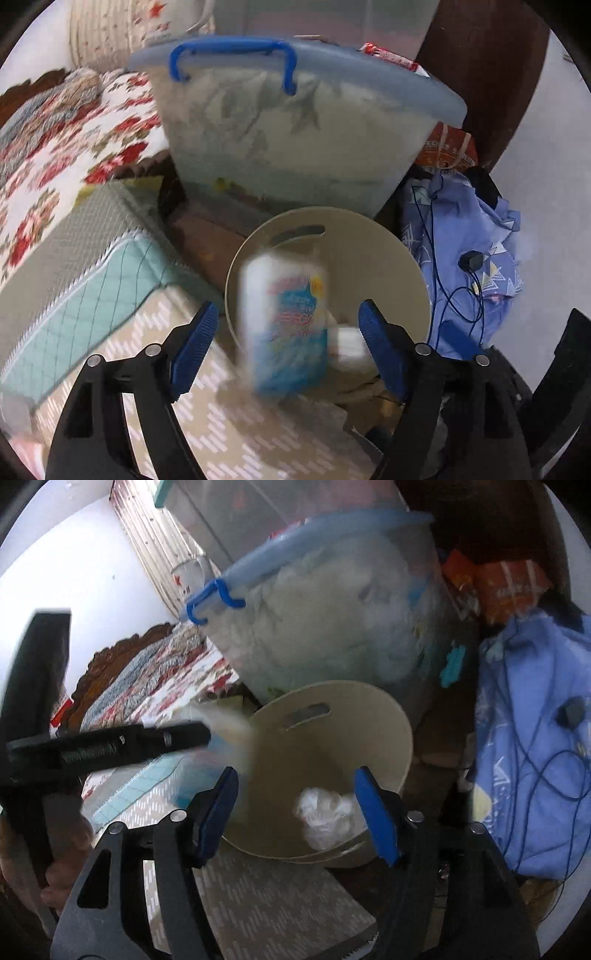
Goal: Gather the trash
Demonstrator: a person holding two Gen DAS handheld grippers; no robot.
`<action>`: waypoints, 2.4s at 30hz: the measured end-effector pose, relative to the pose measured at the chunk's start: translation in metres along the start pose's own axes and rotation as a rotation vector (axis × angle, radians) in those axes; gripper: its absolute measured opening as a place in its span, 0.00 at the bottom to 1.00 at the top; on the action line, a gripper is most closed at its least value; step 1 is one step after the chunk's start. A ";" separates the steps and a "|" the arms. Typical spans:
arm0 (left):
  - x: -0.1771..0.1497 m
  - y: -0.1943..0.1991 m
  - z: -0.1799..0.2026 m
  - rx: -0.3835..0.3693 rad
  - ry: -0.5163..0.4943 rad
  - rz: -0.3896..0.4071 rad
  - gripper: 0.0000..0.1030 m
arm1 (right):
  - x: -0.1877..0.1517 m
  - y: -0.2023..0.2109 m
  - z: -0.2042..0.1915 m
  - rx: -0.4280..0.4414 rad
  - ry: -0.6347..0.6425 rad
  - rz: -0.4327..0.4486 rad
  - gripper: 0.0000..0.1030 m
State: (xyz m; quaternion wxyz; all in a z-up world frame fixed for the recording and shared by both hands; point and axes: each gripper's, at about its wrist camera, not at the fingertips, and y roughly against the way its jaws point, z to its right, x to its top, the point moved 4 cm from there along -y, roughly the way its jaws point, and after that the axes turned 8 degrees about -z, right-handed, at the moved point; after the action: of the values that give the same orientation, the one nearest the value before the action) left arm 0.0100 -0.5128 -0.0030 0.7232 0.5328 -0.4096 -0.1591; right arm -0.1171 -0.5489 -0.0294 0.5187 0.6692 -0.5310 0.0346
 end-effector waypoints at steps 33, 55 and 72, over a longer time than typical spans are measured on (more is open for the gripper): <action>-0.326 0.273 -0.305 0.396 0.496 0.294 0.83 | -0.164 -0.051 -0.377 0.597 0.433 -0.497 0.51; -0.325 0.299 -0.228 0.050 0.298 0.434 0.56 | -0.184 0.065 -0.260 0.432 0.515 -0.176 0.21; -0.318 0.175 -0.126 0.257 -0.046 0.186 0.81 | -0.184 0.049 -0.154 0.165 0.321 -0.196 0.69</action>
State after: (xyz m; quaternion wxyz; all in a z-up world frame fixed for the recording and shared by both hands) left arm -0.1255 -0.1534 0.0076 0.6511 0.5772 -0.4904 -0.0498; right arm -0.1558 -0.3074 -0.0366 0.5410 0.7439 -0.3690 0.1335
